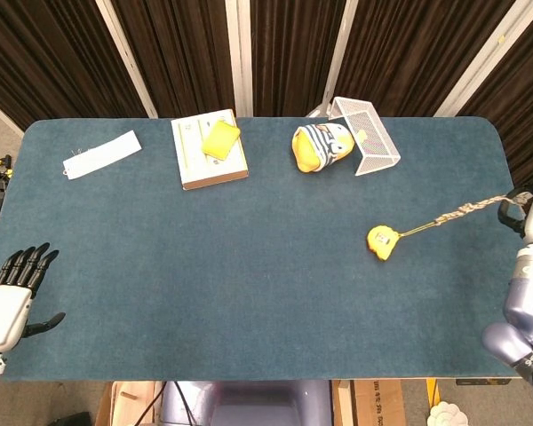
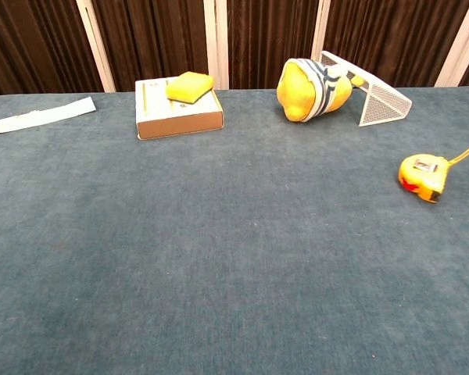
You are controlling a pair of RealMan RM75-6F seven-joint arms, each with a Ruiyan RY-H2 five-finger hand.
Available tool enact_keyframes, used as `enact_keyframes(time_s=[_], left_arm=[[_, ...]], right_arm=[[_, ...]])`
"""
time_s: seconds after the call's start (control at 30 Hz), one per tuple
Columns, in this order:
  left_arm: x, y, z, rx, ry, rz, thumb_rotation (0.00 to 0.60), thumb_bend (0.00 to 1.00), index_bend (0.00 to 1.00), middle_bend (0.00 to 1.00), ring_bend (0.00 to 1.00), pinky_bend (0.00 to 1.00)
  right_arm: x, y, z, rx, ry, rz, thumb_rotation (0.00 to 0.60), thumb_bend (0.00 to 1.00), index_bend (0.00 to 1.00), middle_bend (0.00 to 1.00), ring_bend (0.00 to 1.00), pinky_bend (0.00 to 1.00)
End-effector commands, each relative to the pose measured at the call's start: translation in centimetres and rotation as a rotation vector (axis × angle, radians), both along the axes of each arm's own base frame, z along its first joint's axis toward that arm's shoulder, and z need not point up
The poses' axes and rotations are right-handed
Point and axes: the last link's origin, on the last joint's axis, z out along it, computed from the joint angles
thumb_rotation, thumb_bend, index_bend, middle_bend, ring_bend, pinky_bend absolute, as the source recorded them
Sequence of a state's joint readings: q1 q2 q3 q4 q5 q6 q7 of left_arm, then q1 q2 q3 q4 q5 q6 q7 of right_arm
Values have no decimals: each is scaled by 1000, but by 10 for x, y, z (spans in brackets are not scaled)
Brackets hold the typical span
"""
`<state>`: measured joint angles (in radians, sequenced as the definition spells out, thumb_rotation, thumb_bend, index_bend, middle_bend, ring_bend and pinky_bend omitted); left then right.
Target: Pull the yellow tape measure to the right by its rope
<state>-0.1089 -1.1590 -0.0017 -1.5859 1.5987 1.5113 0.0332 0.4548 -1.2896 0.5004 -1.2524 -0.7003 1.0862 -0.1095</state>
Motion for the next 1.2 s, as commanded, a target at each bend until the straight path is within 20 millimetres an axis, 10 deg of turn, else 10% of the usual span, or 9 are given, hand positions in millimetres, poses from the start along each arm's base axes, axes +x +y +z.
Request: enact_keyframes(time_s=[0.03, 0.27, 0.63, 0.93, 1.2], left_arm=[[0, 0, 0, 0, 0, 0, 600, 0, 0, 0, 0, 0], [0, 0, 1, 4, 3, 0, 600, 0, 0, 0, 0, 0], [0, -2, 2, 10, 5, -9, 600, 0, 0, 0, 0, 0], [1, -3, 3, 15, 7, -24, 600, 0, 0, 0, 0, 0], [-1, -3, 6, 26, 12, -27, 600, 0, 0, 0, 0, 0]], right_arm=[[-3, 2, 1, 6, 4, -8, 600, 488, 605, 141, 0, 0], [-1, 10, -11, 74, 16, -8, 600, 488, 10, 9, 0, 0], [23, 44, -25, 147, -1, 102, 600, 491, 0, 0, 0, 0], [53, 134, -50, 296, 27, 323, 600, 196, 0, 0, 0, 0], [51, 185, -52, 349, 145, 413, 600, 186, 0, 0, 0, 0]])
